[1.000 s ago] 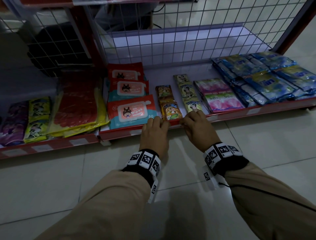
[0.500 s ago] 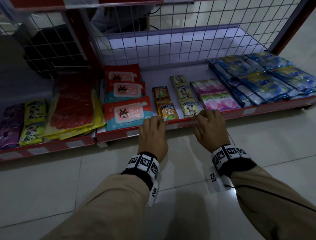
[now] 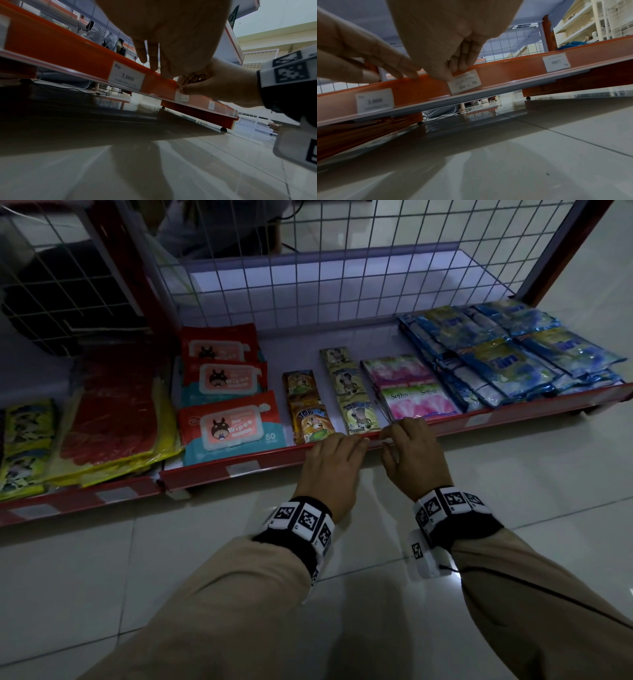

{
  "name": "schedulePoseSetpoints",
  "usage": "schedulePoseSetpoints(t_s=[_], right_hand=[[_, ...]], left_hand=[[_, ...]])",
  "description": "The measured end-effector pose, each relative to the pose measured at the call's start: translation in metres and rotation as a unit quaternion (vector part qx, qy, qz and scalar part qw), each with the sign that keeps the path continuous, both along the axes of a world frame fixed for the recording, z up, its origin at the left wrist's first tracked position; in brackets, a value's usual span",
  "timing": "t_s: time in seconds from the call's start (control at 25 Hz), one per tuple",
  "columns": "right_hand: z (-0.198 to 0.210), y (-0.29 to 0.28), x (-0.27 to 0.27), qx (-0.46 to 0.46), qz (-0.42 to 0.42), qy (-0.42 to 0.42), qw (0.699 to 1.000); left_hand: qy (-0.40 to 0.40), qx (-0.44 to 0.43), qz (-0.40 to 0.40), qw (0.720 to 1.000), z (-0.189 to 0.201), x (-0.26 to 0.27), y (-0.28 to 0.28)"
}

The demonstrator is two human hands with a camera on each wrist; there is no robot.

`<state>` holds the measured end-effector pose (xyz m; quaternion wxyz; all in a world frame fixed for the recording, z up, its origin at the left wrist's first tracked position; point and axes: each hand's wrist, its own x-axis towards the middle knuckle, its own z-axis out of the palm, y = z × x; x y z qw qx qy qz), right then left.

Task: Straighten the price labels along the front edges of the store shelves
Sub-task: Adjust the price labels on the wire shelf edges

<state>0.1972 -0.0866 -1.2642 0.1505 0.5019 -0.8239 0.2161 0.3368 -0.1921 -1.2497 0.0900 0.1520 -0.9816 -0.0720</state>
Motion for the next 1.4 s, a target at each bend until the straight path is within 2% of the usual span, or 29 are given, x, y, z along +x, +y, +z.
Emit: schedulePoseSetpoints(t_s=[0.2, 0.44, 0.68, 0.96, 1.08, 1.2, 1.32, 1.4], right_hand=[[-0.004, 0.009, -0.007, -0.033, 0.019, 0.011, 0.999], [0.001, 0.006, -0.01, 0.021, 0.046, 0.061, 0.997], [0.001, 0.013, -0.009, 0.012, 0.039, 0.04, 0.998], [0.006, 0.0, -0.011, 0.128, 0.026, 0.047, 0.99], [0.007, -0.001, -0.013, 0.152, 0.021, 0.016, 0.988], [0.014, 0.001, -0.016, 0.12, 0.028, -0.042, 0.991], [0.022, 0.002, -0.019, 0.025, 0.049, -0.139, 0.989], [0.029, 0.002, -0.022, -0.054, 0.028, -0.229, 0.971]], left_hand=[[-0.003, -0.005, 0.041, 0.999, -0.001, -0.011, 0.006], [-0.013, -0.006, 0.061, 0.998, -0.001, -0.019, 0.008], [-0.004, -0.002, 0.06, 0.998, -0.001, -0.019, 0.009], [-0.007, -0.002, 0.059, 0.998, 0.0, -0.02, 0.009], [-0.006, -0.013, 0.048, 0.999, 0.003, -0.019, 0.004], [-0.012, -0.008, 0.041, 0.999, 0.005, -0.018, 0.002], [-0.005, 0.02, 0.038, 0.999, 0.007, -0.02, 0.0], [0.012, 0.045, 0.033, 0.998, 0.007, -0.021, -0.003]])
